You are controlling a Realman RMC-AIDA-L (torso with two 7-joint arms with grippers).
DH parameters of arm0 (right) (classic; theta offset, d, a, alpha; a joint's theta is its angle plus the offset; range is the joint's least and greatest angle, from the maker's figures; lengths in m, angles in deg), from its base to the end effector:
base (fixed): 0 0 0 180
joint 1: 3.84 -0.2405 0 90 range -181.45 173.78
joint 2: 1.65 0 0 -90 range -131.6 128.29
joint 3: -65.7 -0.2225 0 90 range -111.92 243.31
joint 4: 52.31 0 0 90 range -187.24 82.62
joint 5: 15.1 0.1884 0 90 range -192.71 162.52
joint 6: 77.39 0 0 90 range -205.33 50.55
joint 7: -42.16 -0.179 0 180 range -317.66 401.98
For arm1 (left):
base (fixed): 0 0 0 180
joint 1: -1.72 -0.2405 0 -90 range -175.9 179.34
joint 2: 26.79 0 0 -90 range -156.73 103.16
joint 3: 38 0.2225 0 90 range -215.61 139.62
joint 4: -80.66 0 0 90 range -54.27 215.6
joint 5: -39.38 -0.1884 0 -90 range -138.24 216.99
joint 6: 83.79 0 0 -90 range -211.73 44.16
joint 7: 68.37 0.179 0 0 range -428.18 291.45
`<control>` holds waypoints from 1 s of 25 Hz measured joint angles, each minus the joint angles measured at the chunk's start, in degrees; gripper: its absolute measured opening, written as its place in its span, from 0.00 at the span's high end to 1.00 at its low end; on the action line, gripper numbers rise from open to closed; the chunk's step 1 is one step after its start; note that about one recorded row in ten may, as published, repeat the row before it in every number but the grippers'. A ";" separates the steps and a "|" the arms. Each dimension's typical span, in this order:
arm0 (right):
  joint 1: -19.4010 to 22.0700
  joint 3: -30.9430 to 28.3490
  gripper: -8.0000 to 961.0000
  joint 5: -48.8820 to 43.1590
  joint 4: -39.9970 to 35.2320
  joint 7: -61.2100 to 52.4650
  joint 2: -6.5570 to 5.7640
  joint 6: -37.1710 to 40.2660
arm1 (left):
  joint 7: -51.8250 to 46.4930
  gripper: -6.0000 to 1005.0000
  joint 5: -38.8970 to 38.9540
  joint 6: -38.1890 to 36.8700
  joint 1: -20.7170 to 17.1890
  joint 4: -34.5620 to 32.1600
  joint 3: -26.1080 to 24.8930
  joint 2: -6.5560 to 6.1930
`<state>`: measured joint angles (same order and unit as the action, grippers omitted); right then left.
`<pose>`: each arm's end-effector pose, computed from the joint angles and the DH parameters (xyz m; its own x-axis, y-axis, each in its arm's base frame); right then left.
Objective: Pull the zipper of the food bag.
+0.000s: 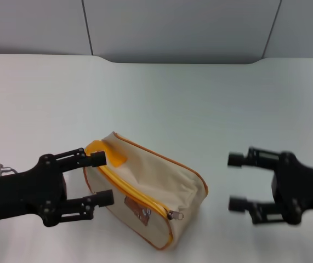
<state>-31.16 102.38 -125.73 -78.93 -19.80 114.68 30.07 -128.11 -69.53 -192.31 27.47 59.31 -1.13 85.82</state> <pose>0.1984 0.2511 -0.0044 0.7153 -0.1833 -0.6743 -0.2549 -0.9669 -0.0076 -0.2143 0.2438 0.0088 0.6941 0.2026 0.6908 0.2928 -0.9561 -0.0138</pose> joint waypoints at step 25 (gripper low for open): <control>0.69 -0.48 0.13 -7.28 -0.54 2.67 -0.23 1.96 | 1.13 0.22 -4.96 -0.40 0.05 -0.79 0.57 0.24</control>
<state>-30.46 101.91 -133.01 -79.46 -17.13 114.45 32.03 -126.98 -74.49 -192.71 27.52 58.52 -0.56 86.07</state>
